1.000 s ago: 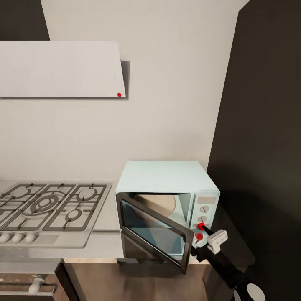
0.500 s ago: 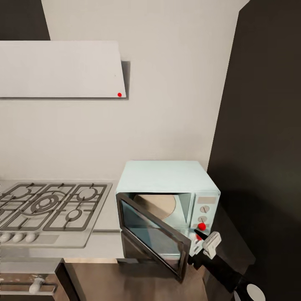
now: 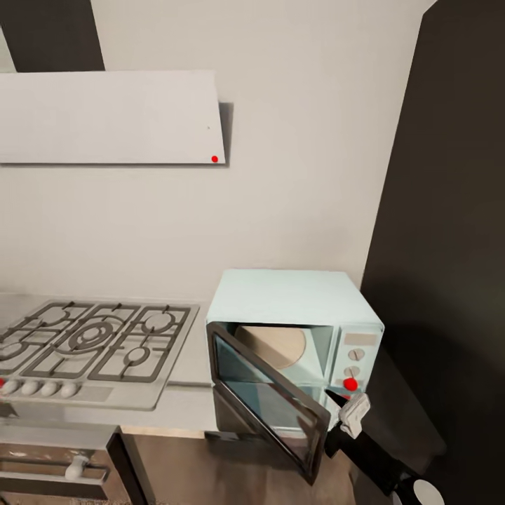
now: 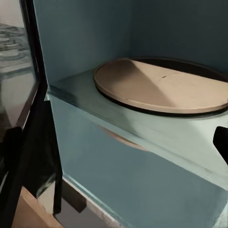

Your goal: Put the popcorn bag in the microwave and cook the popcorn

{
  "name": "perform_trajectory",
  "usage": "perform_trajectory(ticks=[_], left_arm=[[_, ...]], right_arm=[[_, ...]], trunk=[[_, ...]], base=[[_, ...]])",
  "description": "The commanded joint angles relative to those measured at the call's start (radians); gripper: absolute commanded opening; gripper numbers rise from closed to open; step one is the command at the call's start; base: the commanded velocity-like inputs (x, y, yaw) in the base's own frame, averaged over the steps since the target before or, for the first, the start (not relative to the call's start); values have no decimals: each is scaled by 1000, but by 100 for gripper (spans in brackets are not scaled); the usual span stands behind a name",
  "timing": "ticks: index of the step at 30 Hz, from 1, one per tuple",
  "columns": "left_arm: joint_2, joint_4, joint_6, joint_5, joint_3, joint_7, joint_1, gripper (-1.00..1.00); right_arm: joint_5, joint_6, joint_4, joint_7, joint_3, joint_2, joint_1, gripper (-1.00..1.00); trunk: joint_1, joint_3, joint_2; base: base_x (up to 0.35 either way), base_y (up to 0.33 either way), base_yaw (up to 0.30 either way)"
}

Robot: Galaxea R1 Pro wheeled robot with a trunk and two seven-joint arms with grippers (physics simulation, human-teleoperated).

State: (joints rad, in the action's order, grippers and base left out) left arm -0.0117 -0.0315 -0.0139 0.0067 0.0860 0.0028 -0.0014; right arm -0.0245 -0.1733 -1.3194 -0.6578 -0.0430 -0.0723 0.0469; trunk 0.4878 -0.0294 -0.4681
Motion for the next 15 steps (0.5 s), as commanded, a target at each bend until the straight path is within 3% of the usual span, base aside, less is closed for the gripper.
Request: perform_trajectory(ticks=[1, 5, 10, 15], left_arm=[[0, -1, -1, 1, 8, 0, 0, 100], [-1, -1, -1, 1, 8, 0, 0, 100], [-1, -1, -1, 1, 9, 0, 0, 100], [-1, -1, -1, 1, 9, 0, 0, 100]], right_arm=[[-3, -5, 0, -5, -1, 0, 1, 100], [-3, -4, 0, -2, -1, 0, 1, 100], [-2, -3, 1, 2, -3, 0, 1, 100], [0, -3, 0, 5, -3, 1, 1, 100]], trunk=[[1, -2, -2], [1, -2, -2], [1, -2, -2], [1, -2, -2]], base=[[0, 0, 174], [-2, 0, 183], [-203, 0, 202], [-47, 0, 213]])
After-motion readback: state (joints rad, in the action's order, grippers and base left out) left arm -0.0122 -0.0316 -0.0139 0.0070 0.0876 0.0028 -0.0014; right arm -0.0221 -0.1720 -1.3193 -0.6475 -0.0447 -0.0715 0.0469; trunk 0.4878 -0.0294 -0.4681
